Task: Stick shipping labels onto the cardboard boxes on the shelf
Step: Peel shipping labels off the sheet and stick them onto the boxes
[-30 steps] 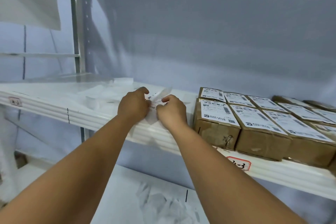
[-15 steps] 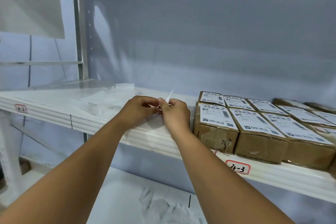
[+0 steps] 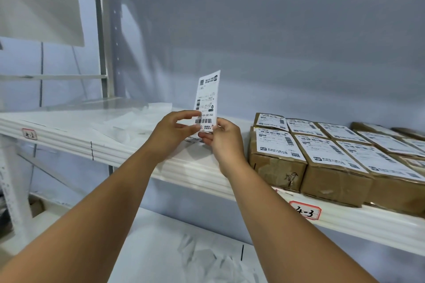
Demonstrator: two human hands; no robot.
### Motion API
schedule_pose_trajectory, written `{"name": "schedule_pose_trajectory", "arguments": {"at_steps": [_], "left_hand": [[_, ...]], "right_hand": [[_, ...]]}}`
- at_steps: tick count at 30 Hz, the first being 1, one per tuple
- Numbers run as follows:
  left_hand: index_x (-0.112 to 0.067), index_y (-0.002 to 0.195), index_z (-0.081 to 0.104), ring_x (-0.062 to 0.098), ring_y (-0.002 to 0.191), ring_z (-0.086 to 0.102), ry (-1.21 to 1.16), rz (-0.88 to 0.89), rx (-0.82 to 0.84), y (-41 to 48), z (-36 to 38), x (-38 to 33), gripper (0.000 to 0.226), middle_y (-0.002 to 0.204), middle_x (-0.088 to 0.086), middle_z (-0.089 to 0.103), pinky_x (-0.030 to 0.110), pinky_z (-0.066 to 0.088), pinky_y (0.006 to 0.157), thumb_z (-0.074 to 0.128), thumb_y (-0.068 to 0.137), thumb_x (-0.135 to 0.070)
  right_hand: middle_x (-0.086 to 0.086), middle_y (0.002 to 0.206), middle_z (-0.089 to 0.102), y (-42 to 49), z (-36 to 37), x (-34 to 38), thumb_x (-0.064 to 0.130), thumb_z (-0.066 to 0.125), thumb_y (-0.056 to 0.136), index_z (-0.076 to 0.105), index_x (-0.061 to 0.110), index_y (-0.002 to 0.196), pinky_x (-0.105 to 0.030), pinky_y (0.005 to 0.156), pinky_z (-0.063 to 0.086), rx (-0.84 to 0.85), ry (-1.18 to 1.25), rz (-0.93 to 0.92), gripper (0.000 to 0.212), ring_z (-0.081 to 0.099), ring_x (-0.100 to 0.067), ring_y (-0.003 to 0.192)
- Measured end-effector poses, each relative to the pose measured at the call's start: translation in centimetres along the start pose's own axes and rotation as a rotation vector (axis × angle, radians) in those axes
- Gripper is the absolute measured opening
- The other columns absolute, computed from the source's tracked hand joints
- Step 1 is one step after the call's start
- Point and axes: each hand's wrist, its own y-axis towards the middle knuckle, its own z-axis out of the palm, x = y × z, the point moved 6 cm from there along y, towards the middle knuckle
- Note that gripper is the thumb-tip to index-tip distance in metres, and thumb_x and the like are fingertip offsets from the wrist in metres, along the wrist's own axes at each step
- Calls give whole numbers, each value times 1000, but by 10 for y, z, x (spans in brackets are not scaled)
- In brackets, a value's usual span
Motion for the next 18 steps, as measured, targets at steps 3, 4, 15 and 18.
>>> {"name": "schedule_pose_trajectory", "arguments": {"at_steps": [3,4,15,18], "left_hand": [[-33,104,68,10,112,55,101,43,-44,0,-1,-2,26,127,-8,43,18,43,91,70,83,-17],[-35,102,68,6,114,52,150,70,-59,-1,-1,-4,25,126,-11,43,20,42,92,70,83,-19],[-16,80,73,14,80,67,53,66,-52,-6,-1,-5,12,81,0,72,30,51,81,68,81,-5],[-17,78,72,22,84,68,34,47,-54,-7,-1,-4,13,80,2,72,35,51,85,68,81,-5]], "right_hand": [[-11,98,68,-2,3,1,0,31,95,53,26,100,-25,62,52,38,48,18,34,66,-15,66],[-12,99,68,-1,2,1,2,35,95,51,25,101,-24,63,53,38,33,17,29,67,-15,67],[-6,75,72,1,2,-4,7,55,87,63,14,73,-32,77,57,55,-94,25,18,70,-20,75],[-6,75,72,1,3,-5,7,57,84,64,17,70,-39,82,57,52,-97,48,18,69,-21,75]]}}
